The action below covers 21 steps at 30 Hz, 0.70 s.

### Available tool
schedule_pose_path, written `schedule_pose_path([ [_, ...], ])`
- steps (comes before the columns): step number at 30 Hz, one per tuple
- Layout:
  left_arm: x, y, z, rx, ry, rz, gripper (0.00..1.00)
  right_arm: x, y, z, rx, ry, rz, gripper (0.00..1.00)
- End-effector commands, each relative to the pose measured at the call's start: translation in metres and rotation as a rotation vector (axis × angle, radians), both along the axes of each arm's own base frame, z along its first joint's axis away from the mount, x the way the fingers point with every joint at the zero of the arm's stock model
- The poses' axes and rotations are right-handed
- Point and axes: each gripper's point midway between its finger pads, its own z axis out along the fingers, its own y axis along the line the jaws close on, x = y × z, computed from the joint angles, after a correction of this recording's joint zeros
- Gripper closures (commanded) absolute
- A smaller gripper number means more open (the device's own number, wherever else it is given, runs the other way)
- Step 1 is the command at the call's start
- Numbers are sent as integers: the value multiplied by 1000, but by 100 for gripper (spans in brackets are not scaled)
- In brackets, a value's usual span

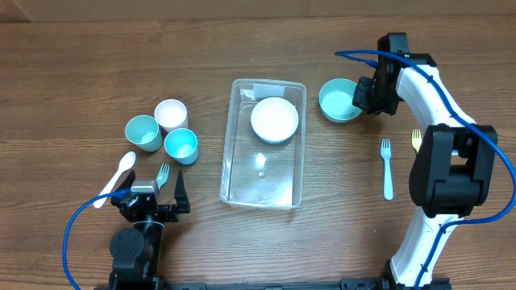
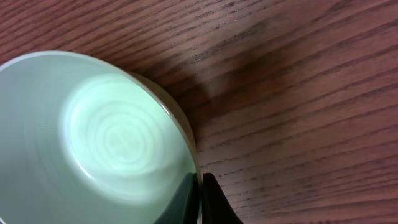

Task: Pack container
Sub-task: 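Release the pink bowl and move the right gripper to the far teal bowl, then grasp the far teal bowl and stack it onto the pink bowl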

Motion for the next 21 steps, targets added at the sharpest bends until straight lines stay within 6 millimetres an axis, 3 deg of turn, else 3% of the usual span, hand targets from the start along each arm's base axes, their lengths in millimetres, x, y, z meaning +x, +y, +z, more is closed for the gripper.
schedule_pose_path([
  [1, 0, 0, -2, 20, 2, -4, 0, 1, 2, 6, 0, -13, 3, 96],
  [6, 0, 0, -2, 20, 2, -4, 0, 6, -5, 21, -2, -41, -9, 96],
  [13, 0, 0, -2, 20, 2, -4, 0, 8, -24, 83, -85, -164, -17, 96],
  [21, 0, 0, -2, 20, 2, -4, 0, -15, -18, 153, -98, -275, 20, 96],
])
